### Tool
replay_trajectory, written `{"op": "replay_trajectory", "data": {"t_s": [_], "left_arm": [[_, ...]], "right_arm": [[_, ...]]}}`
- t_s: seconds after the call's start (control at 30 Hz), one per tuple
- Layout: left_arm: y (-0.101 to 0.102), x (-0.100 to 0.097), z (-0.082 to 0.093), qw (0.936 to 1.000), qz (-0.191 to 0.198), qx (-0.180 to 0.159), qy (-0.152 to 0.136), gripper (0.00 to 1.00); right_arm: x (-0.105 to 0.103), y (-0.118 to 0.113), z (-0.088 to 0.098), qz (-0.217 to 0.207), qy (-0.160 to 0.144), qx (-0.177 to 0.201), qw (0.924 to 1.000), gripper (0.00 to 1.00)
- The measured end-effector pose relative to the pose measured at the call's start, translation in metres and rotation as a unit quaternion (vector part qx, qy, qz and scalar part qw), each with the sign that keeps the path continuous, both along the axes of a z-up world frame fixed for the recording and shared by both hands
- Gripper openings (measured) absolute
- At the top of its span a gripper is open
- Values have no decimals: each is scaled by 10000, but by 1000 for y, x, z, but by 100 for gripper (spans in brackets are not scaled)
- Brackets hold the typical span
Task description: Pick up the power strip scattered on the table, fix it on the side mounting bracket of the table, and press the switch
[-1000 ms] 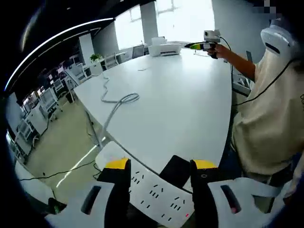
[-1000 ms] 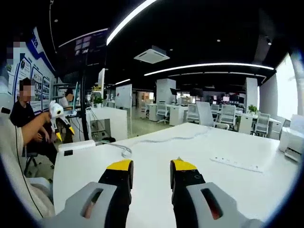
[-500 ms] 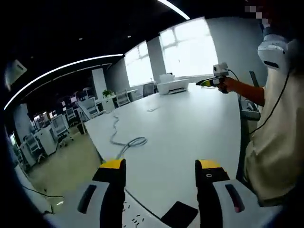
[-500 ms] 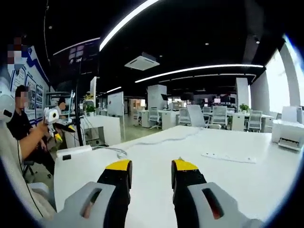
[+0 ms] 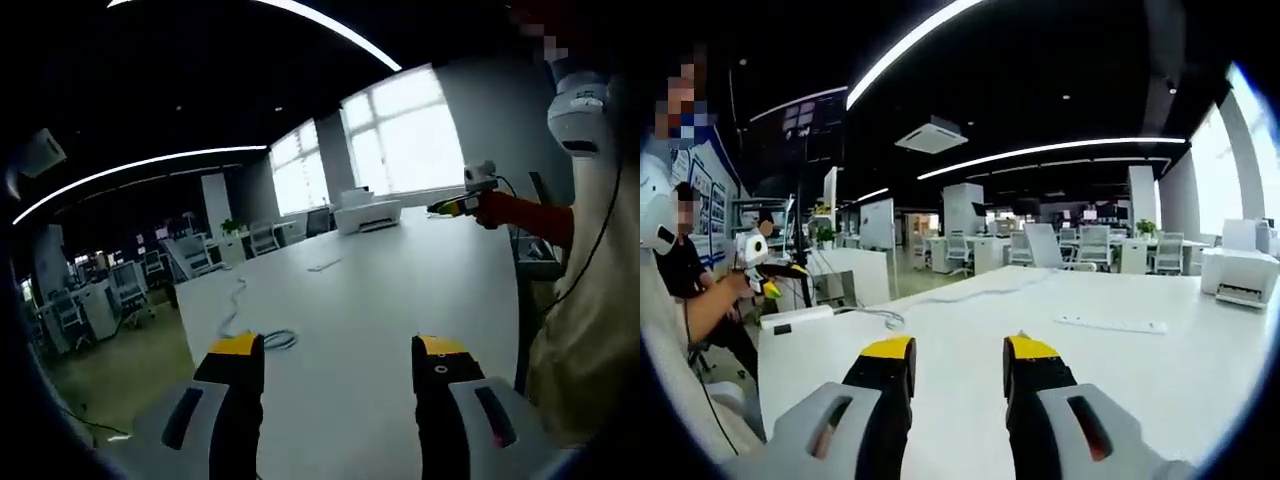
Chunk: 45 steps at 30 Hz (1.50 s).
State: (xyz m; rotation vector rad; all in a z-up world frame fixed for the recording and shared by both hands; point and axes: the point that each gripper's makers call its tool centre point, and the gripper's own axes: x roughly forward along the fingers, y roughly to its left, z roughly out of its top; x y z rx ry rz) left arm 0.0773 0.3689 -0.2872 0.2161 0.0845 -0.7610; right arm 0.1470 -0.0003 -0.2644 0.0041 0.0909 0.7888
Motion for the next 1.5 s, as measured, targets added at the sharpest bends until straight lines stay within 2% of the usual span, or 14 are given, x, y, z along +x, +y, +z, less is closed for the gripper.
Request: {"op": "replay_trajectory", "data": {"t_s": [0.1, 0.27, 0.57, 0.67, 0.87, 1.0, 1.1, 1.17, 1.3, 1.5], "left_arm": [[-7, 3, -3, 10000, 15, -29, -23, 64], [-8, 11, 6, 9982, 356, -411, -268, 64], [1, 17, 9, 9927, 886, -664, -481, 64], [0, 18, 10, 9907, 990, -755, -547, 64], [-9, 22, 3, 9903, 967, -817, -577, 64], [-19, 28, -3, 9907, 891, -892, -511, 64], [-24, 33, -6, 9916, 869, -822, -501, 64], [-27, 34, -8, 9922, 769, -886, -424, 64], [-25, 36, -9, 9910, 741, -1061, -342, 65], [-26, 35, -3, 9895, 776, -1155, -393, 65]], "right_arm": [[-3, -1, 0, -9, -41, -32, 10000, 31], [-7, -7, 7, -88, -391, 139, 9991, 32], [-3, -21, 4, -333, -479, 315, 9978, 32], [-3, -28, 3, -526, -610, 333, 9962, 32], [0, -40, -11, -912, -720, 216, 9930, 35], [0, -44, -17, -996, -714, 223, 9922, 37], [2, -47, -21, -1095, -703, 159, 9914, 43], [1, -49, -22, -1139, -724, 96, 9908, 44], [-2, -49, -21, -1140, -767, 71, 9905, 44], [-4, -51, -21, -1141, -759, 84, 9905, 44]]}}
